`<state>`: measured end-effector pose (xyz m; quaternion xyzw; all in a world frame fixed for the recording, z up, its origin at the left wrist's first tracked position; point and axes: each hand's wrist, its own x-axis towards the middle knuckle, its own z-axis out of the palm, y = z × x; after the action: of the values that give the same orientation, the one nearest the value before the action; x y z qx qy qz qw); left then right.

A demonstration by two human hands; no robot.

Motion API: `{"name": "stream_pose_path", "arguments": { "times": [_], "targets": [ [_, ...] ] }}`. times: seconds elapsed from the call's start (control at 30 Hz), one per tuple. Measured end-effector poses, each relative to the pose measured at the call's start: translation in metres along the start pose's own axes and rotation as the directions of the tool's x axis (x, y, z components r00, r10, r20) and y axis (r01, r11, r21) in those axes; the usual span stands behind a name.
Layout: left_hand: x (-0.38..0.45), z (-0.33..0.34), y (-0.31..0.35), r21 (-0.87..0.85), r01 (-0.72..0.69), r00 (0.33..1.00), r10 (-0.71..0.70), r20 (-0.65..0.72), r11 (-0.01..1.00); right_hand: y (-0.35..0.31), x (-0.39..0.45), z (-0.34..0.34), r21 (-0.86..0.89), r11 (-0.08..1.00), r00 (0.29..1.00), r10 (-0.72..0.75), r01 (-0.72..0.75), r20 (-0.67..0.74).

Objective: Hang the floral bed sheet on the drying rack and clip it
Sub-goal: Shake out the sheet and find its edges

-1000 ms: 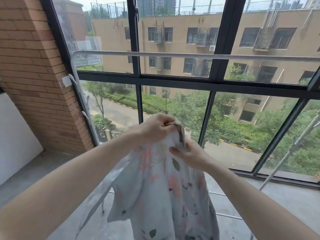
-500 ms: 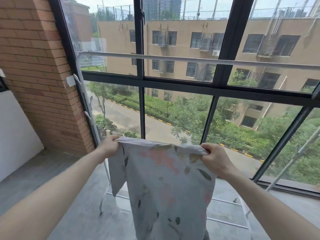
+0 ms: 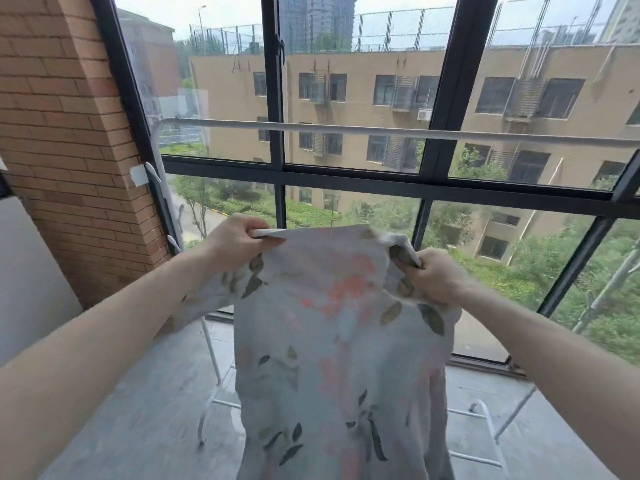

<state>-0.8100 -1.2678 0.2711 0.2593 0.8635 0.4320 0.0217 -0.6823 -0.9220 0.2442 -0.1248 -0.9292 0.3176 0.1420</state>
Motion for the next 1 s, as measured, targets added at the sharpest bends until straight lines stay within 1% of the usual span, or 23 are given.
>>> {"name": "stream_pose_path", "arguments": {
  "times": [0.03,0.07,0.1,0.13,0.17,0.2,0.23,0.27,0.33,0.4,0.43,0.47,0.5,0.57,0.63,0.67,0.7,0.77,0.8,0.9,0.97,1.0],
  "targets": [
    [0.001,-0.001,0.003,0.002,-0.003,1.000,0.003,0.016,1.000,-0.001,0.005,-0.007,0.059,0.998,0.995,0.032,-0.026,-0.091],
    [0.002,-0.002,0.003,-0.003,-0.002,1.000,0.002,0.020,1.000,-0.005,0.007,-0.015,0.183,0.983,0.973,0.053,-0.011,-0.224],
    [0.000,-0.005,0.006,-0.012,0.001,1.000,-0.001,0.013,1.000,-0.010,0.008,-0.018,0.247,0.968,0.943,0.049,0.036,-0.330],
    [-0.003,-0.005,0.012,-0.027,-0.007,1.000,0.007,0.008,1.000,-0.018,0.007,-0.017,0.277,0.957,0.937,0.014,0.089,-0.349],
    [-0.005,-0.004,0.019,-0.044,-0.003,1.000,0.004,0.024,0.999,-0.028,0.005,-0.012,0.268,0.956,0.960,-0.042,0.120,-0.278],
    [-0.007,0.000,0.027,-0.065,0.003,0.997,0.002,0.071,0.998,-0.039,0.000,-0.002,0.240,0.960,0.981,-0.103,0.141,-0.165],
    [-0.011,0.008,0.039,-0.068,0.003,0.991,0.006,0.136,0.998,-0.045,-0.004,0.010,0.198,0.967,0.986,-0.144,0.157,-0.080],
    [-0.016,0.020,0.049,-0.040,-0.018,0.981,0.026,0.192,0.999,-0.049,-0.007,0.019,0.189,0.967,0.986,-0.166,0.169,-0.032],
    [-0.020,0.048,0.062,0.121,-0.120,0.975,0.094,0.202,0.985,-0.056,-0.009,0.029,0.231,0.953,0.980,-0.201,0.196,-0.004],
    [-0.016,0.073,0.061,0.348,-0.226,0.964,0.158,0.215,0.910,-0.068,-0.016,0.036,0.262,0.935,0.963,-0.262,0.237,0.062],
    [-0.012,0.080,0.058,0.385,-0.258,0.953,0.168,0.252,0.886,-0.071,-0.019,0.038,0.267,0.929,0.952,-0.290,0.257,0.094],
    [-0.006,0.083,0.053,0.368,-0.271,0.946,0.176,0.271,0.890,-0.071,-0.021,0.038,0.261,0.929,0.948,-0.297,0.261,0.111],
    [0.000,0.084,0.048,0.325,-0.251,0.952,0.172,0.253,0.912,-0.067,-0.022,0.036,0.253,0.935,0.953,-0.282,0.247,0.111],
    [0.007,0.077,0.040,0.206,-0.200,0.974,0.171,0.149,0.958,-0.047,-0.023,0.030,0.253,0.952,0.975,-0.203,0.174,0.094],
    [0.009,0.071,0.036,0.160,-0.172,0.984,0.161,0.076,0.972,-0.022,-0.026,0.029,0.258,0.961,0.988,-0.129,0.102,0.088],
    [0.010,0.070,0.035,0.194,-0.176,0.982,0.160,0.099,0.965,-0.016,-0.030,0.032,0.265,0.960,0.989,-0.116,0.089,0.087],
    [0.005,0.071,0.038,0.234,-0.182,0.976,0.146,0.163,0.955,-0.014,-0.033,0.038,0.284,0.954,0.988,-0.123,0.092,0.091],
    [-0.002,0.079,0.043,0.277,-0.220,0.931,0.116,0.346,0.935,-0.025,-0.036,0.047,0.305,0.942,0.977,-0.182,0.140,0.113],
    [-0.002,0.084,0.043,0.267,-0.216,0.912,0.096,0.399,0.939,-0.032,-0.037,0.048,0.301,0.937,0.969,-0.221,0.178,0.113],
    [-0.004,0.093,0.047,0.176,-0.201,0.888,0.104,0.448,0.964,-0.038,-0.034,0.042,0.266,0.927,0.945,-0.305,0.266,0.117],
    [-0.004,0.096,0.043,0.171,-0.204,0.895,0.112,0.432,0.964,-0.029,-0.033,0.039,0.267,0.930,0.944,-0.298,0.253,0.145],
    [-0.005,0.098,0.040,0.198,-0.224,0.911,0.133,0.391,0.954,-0.025,-0.033,0.039,0.264,0.935,0.944,-0.286,0.237,0.163]
  ]
}}
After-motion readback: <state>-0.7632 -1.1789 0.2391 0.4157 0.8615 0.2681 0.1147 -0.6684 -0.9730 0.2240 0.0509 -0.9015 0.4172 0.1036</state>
